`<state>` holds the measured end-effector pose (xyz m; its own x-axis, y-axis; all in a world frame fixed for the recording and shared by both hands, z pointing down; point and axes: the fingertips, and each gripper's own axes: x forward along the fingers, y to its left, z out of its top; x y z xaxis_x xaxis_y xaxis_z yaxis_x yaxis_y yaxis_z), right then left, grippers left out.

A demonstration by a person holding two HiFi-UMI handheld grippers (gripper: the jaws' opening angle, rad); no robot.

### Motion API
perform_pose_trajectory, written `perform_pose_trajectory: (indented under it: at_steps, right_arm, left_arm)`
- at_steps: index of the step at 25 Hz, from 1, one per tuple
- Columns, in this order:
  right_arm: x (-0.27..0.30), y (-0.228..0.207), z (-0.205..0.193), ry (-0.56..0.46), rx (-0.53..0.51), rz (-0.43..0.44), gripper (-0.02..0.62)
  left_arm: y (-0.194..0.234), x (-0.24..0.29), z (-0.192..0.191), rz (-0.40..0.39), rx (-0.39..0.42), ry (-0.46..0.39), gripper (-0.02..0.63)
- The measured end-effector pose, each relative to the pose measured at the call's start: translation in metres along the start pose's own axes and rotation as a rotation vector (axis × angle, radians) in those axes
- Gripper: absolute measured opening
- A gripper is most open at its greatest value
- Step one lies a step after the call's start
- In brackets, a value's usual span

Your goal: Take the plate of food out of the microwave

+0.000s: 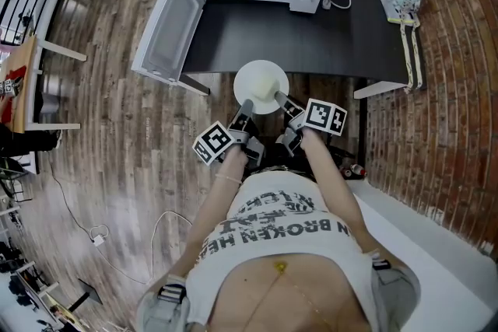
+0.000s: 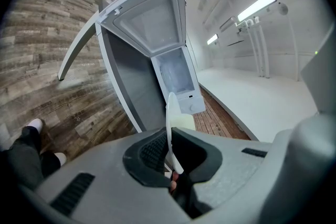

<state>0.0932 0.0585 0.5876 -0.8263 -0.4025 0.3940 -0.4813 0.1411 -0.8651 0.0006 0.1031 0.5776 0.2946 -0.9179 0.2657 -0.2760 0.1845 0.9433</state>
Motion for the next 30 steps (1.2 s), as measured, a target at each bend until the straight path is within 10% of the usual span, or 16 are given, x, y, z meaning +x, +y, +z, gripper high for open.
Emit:
perform_pose_trajectory:
  at_steps: [30]
  right_arm:
    - [0.0026,-0.0043,0.004,0.012,0.011,0.0,0.048]
  left_arm:
    - [0.0019,0.0057,-0.0005,0.013,-0.005,-0.004,0.017]
